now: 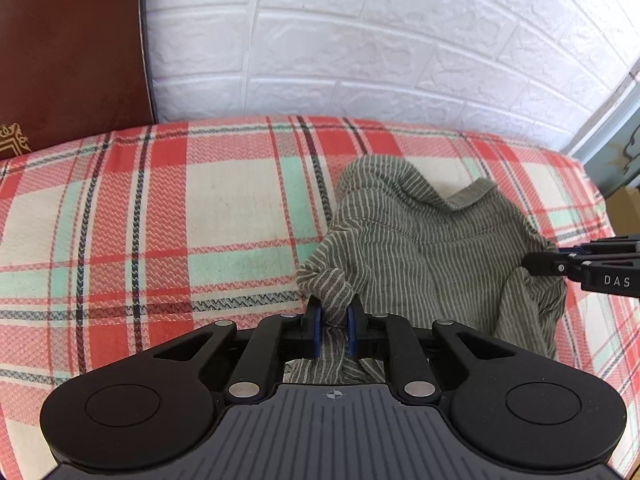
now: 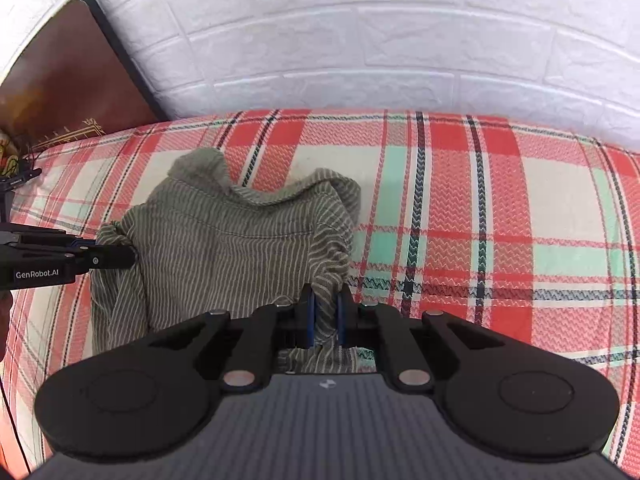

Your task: Fold clothes

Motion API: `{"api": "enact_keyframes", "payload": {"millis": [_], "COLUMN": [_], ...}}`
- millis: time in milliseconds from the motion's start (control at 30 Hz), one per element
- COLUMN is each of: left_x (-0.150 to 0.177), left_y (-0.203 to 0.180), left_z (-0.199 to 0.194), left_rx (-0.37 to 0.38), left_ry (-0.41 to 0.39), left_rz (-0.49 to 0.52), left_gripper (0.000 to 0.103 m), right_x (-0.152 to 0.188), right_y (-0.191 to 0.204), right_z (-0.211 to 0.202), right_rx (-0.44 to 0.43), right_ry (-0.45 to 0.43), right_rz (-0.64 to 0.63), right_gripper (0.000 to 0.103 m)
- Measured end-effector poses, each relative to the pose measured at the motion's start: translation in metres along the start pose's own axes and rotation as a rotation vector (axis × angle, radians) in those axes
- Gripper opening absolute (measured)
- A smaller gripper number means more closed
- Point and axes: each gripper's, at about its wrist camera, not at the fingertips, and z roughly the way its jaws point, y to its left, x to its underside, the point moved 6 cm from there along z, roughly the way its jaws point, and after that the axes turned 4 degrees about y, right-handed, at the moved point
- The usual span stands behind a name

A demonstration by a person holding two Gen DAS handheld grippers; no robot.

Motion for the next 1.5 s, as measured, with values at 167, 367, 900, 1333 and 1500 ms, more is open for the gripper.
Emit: {"api": "enact_keyframes", "payload": {"millis": [167, 367, 900, 1333, 1500], "left_x": [0.005, 0.012, 0.132, 0.255, 0.263], "left_y": [-0.008, -0.018, -0.084, -0.111, -0.108], "left_z": [-0.030, -0.066, -0.161, -0.080, -0.090], "left_rx": [0.040, 0.088, 0.227, 0.034, 0.022], "left_ry": [-0.050, -0.111, -0.184, 0.069, 0.064], "left_rz": [-0.002, -0.003, 0.102, 0.111, 0.070], "left_gripper": [0.008, 0.008, 0.008, 0.009, 0.035], "right_x": [0.003, 0.015, 0.140, 0.274, 0.279], "right_y": [0.005, 0.018, 0.074, 0.078, 0.078], "right_z": [-0.029, -0.082, -0.194, -0.128, -0.136], "right_rx": [-0.050, -0.151, -0.270, -0.205, -0.197], "right_ry": [-0.043, -0.119, -0.174, 0.058, 0.046], "right_rz": [0.032, 0.059, -0.038, -0.238, -0.257], "right_gripper": [0.012, 0.012, 0.012, 0.012, 0.020]}}
